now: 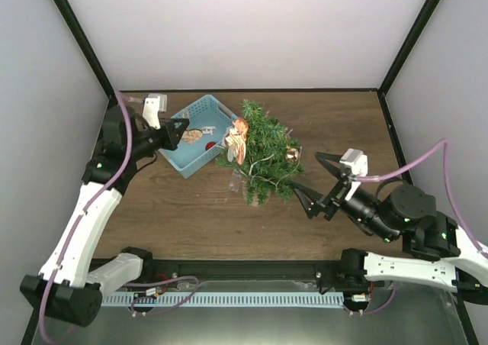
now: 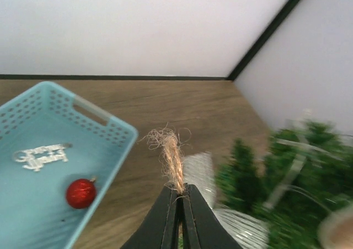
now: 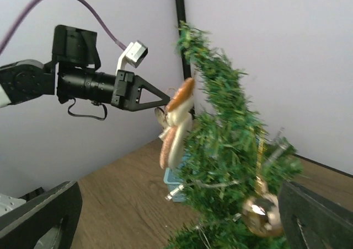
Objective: Decorate the small christmas tree
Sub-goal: Adjust the decoration item at the center of the board.
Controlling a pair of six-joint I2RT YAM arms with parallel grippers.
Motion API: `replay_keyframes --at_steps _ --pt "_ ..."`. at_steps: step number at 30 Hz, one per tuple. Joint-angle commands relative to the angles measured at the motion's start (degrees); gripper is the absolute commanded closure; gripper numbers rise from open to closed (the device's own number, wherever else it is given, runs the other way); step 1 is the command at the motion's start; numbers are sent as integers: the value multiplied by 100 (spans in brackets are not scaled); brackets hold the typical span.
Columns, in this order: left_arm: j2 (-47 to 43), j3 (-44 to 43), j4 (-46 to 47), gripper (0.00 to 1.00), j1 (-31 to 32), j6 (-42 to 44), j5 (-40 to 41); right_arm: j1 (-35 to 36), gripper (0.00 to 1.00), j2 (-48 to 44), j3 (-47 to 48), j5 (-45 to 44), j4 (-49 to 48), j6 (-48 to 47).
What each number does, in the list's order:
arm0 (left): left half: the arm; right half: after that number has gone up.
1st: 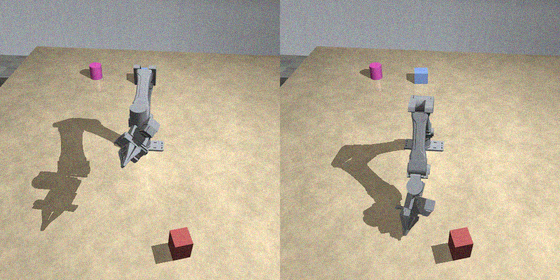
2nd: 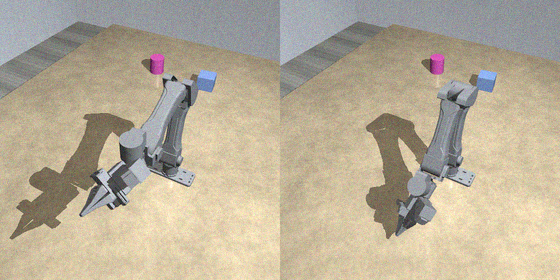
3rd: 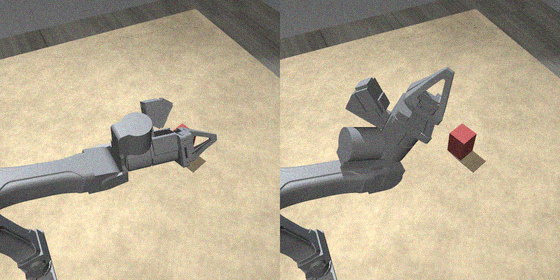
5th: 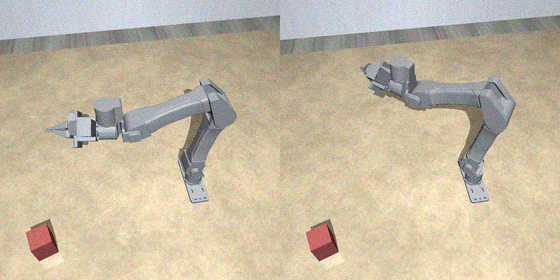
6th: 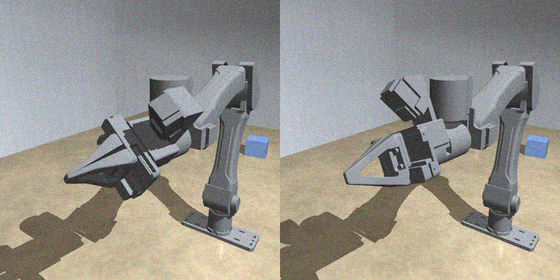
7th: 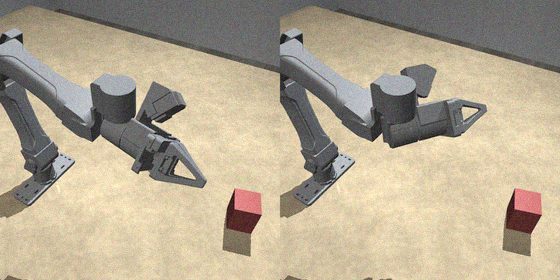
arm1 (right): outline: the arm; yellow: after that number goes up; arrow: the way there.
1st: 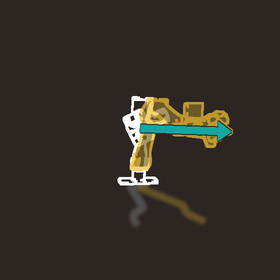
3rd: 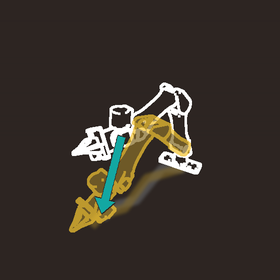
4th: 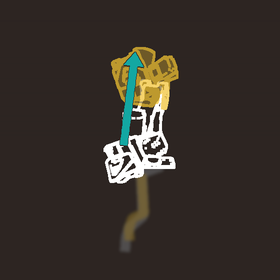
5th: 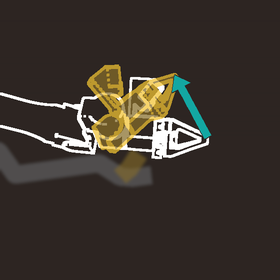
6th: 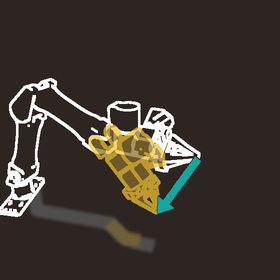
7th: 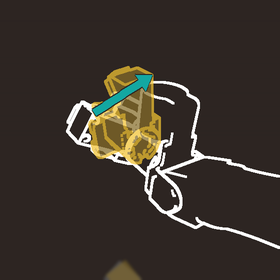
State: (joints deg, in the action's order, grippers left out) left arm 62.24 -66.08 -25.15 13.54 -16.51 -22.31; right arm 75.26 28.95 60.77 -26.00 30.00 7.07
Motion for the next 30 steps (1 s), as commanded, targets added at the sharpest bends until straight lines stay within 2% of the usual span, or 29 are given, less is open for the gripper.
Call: replay_keyframes --at_steps 1,4,8,11,13,18,23,26,30 --pt "-634 159 -151 96 34 -391 -941 33 4 526 489 466 -656 -496" --pt "-1014 194 -191 96 35 -617 -1215 39 13 1148 1027 768 -919 -736" --pt "-1350 173 -93 96 35 -920 -1711 35 32 2069 1831 1289 -1089 -1001" --pt "-1570 142 8 96 34 -1100 -1982 32 51 2640 2220 1635 -1304 -1116" --pt "-1725 148 167 96 32 -1228 -2202 37 56 2979 2424 1882 -1440 -1133" --pt "-2080 196 706 96 35 -1595 -2723 33 57 3622 2658 1926 -1611 -1248" --pt "-2312 390 1784 96 35 -2282 -3322 33 54 3982 2656 1931 -1472 -1323" --pt "-2379 449 1906 96 35 -2223 -3461 35 50 3868 2590 1875 -1483 -1256" --pt "-2353 645 1764 96 35 -1896 -3358 34 36 3469 2354 1725 -1794 -1249"
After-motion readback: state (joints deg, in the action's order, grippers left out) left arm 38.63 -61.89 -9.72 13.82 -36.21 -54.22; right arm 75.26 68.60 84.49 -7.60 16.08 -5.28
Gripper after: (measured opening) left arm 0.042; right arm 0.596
